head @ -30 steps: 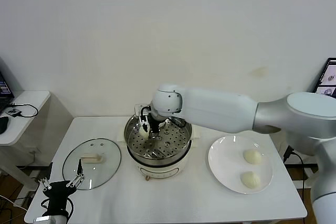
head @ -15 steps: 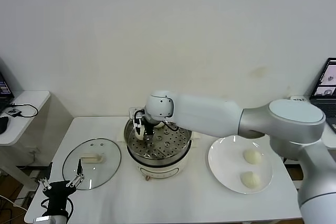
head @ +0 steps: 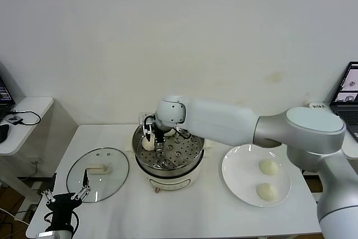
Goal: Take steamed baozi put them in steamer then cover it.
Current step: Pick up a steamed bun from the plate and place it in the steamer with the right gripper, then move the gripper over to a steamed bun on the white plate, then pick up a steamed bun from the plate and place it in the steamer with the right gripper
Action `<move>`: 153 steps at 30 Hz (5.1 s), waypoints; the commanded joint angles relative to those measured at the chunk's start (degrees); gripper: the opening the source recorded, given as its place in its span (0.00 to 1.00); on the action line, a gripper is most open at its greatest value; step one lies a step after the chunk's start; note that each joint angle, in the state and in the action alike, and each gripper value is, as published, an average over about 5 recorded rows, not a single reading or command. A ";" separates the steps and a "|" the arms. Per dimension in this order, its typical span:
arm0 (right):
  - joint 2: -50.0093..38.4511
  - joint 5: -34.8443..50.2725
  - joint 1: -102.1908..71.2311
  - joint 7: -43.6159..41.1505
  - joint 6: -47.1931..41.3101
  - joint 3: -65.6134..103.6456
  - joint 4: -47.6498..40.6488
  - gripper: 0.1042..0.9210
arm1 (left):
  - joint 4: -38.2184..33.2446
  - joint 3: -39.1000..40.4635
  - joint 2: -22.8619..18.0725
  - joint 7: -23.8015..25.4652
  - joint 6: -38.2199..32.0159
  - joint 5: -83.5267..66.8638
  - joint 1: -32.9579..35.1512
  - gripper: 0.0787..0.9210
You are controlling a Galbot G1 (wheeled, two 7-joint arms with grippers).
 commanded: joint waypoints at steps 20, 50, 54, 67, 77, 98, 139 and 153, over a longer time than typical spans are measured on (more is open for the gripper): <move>-50.71 -21.11 7.58 -21.45 18.36 -2.08 28.10 0.88 | 0.22 1.27 0.41 0.00 0.00 0.54 -0.04 0.88; -56.35 -30.88 -39.73 -15.05 19.29 26.07 24.27 0.88 | 0.66 1.97 -0.26 0.01 0.13 2.37 0.31 0.88; -53.97 -30.86 -39.74 -13.92 19.48 26.48 22.27 0.88 | 0.61 1.86 -0.41 0.02 0.16 2.44 0.28 0.88; -51.60 -31.60 -39.20 -13.84 18.48 25.42 19.42 0.85 | 1.32 1.63 -0.64 0.00 0.16 2.40 -0.02 0.88; -51.30 -30.36 -35.77 -15.02 17.96 23.92 19.34 0.70 | 1.46 1.78 -0.48 0.00 0.23 2.34 -0.35 0.88; -37.35 -13.88 8.37 -18.23 15.99 10.35 13.74 0.65 | 1.62 1.23 0.51 -0.05 0.20 1.14 -1.02 0.88; -4.69 -26.60 2.01 -10.39 38.25 -5.94 9.99 0.66 | 1.98 -1.25 -0.70 -0.24 -0.25 0.80 -1.08 0.88; -6.80 -25.81 3.00 -9.90 39.39 -5.39 10.32 0.76 | 2.17 -1.38 -0.65 -0.27 -0.35 0.66 -1.11 0.88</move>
